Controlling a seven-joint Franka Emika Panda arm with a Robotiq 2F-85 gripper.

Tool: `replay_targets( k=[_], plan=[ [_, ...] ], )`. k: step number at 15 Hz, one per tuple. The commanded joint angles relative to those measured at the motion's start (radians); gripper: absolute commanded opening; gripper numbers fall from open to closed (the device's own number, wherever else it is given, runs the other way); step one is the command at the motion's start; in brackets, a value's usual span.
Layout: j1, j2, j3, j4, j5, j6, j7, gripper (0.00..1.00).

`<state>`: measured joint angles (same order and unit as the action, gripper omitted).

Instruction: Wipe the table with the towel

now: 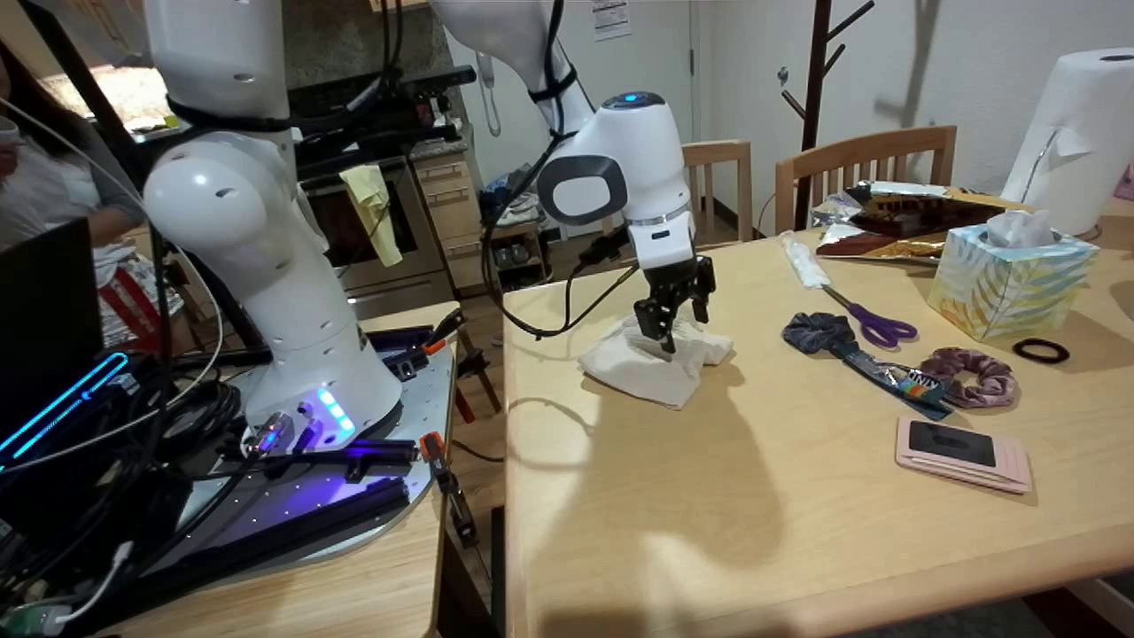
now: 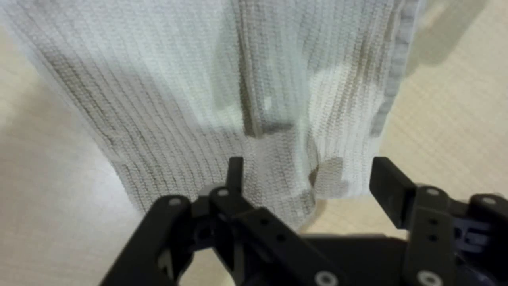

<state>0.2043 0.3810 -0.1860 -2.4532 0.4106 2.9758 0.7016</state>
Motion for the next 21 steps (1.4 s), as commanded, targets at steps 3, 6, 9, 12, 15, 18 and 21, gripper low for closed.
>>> replay_targets(
  k=[3, 6, 9, 12, 15, 18, 21],
  plan=[
    [-0.034, -0.113, 0.03, -0.083, -0.012, 0.048, 0.018, 1.0],
    [-0.025, -0.152, 0.021, -0.111, -0.023, 0.064, 0.032, 1.0],
    [0.035, -0.182, -0.041, -0.137, -0.031, 0.063, 0.04, 1.0],
    [0.071, -0.217, -0.085, -0.169, -0.043, 0.079, 0.044, 1.0],
    [0.074, -0.267, -0.088, -0.198, -0.057, 0.052, -0.016, 1.0],
    [0.064, -0.299, -0.085, -0.208, -0.097, 0.005, -0.057, 1.0],
    [0.079, -0.305, -0.138, -0.229, -0.249, -0.011, -0.046, 1.0]
  ],
)
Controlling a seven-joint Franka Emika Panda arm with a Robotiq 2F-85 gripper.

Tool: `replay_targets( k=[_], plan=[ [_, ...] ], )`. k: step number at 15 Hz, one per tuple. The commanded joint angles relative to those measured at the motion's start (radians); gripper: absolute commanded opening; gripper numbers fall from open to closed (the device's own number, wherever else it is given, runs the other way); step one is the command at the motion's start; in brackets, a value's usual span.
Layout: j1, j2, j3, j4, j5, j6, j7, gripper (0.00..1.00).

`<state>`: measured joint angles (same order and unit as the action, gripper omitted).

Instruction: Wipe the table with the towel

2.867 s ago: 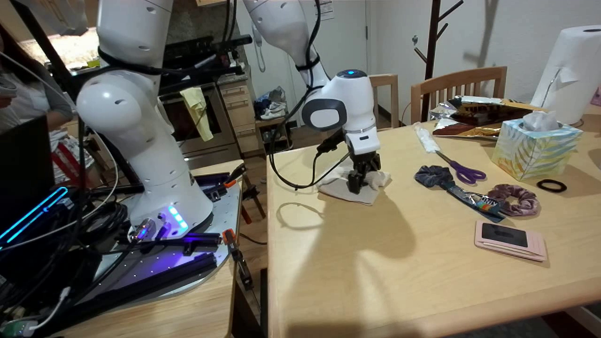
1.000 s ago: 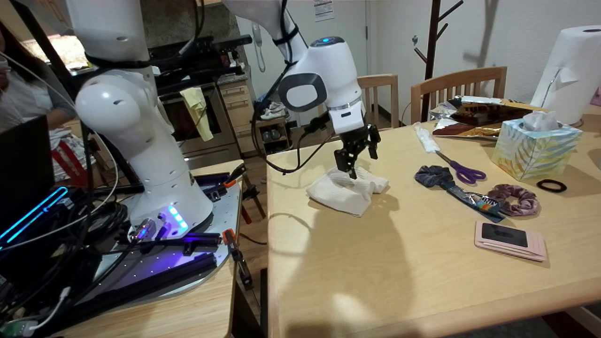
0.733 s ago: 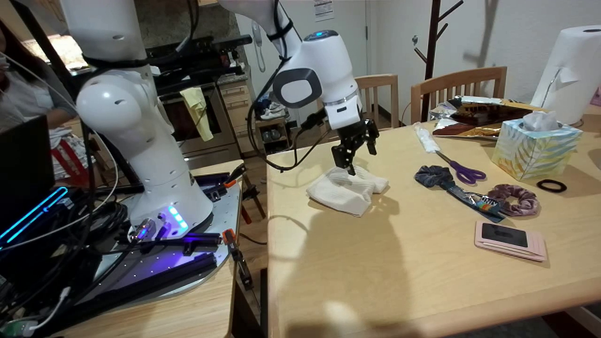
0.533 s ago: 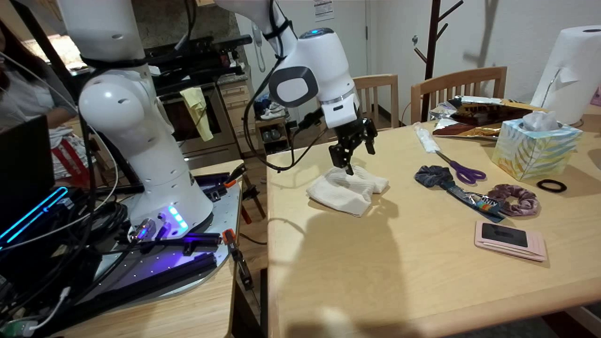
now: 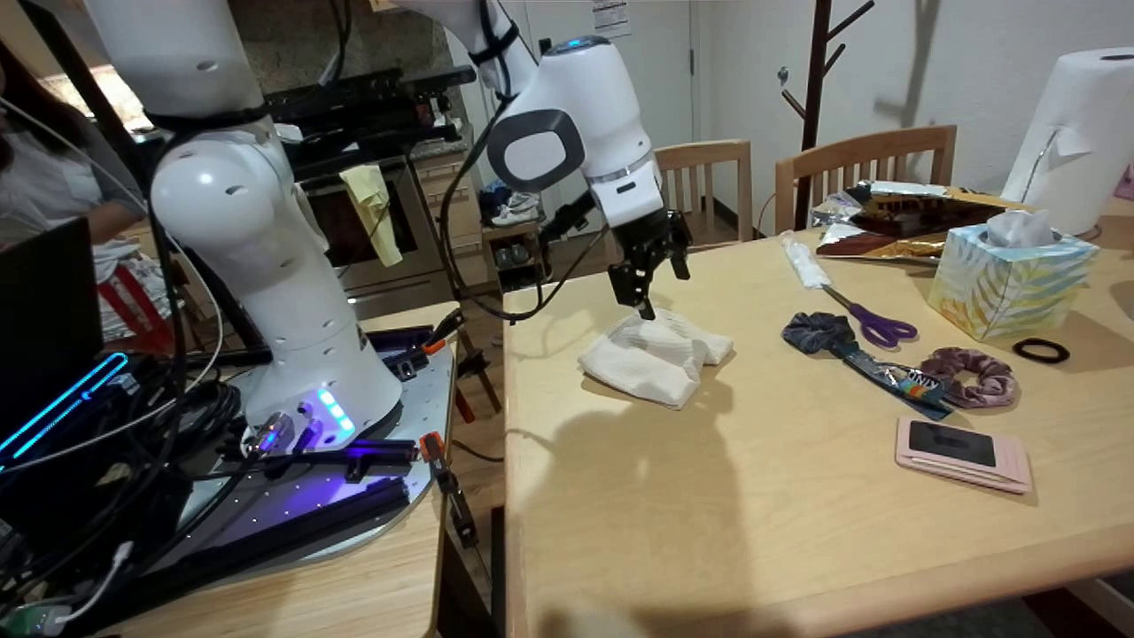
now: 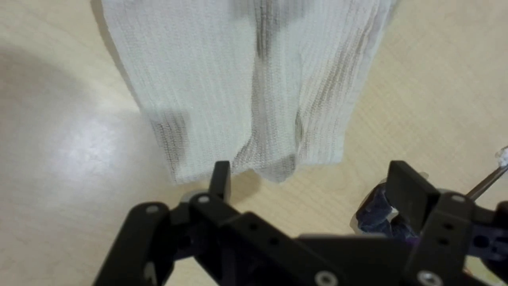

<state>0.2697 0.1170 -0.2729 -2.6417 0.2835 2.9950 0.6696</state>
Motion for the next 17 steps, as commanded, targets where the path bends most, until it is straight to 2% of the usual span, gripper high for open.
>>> replay_targets(
  k=[1, 4, 5, 7, 11, 14, 15, 17],
  plan=[
    [0.014, -0.055, -0.078, -0.048, -0.203, -0.069, -0.018, 1.0],
    [0.007, -0.105, -0.127, -0.062, -0.382, -0.162, -0.039, 1.0],
    [-0.093, -0.124, -0.043, -0.059, -0.446, -0.199, -0.031, 1.0],
    [-0.146, -0.165, 0.001, -0.061, -0.5, -0.269, -0.049, 1.0],
    [-0.236, -0.223, 0.1, -0.06, -0.496, -0.357, -0.149, 1.0],
    [-0.256, -0.233, 0.138, -0.054, -0.374, -0.363, -0.301, 1.0],
    [-0.281, -0.205, 0.159, -0.038, -0.437, -0.35, -0.206, 1.0],
    [-0.28, -0.21, 0.165, -0.038, -0.394, -0.35, -0.259, 1.0]
  ],
)
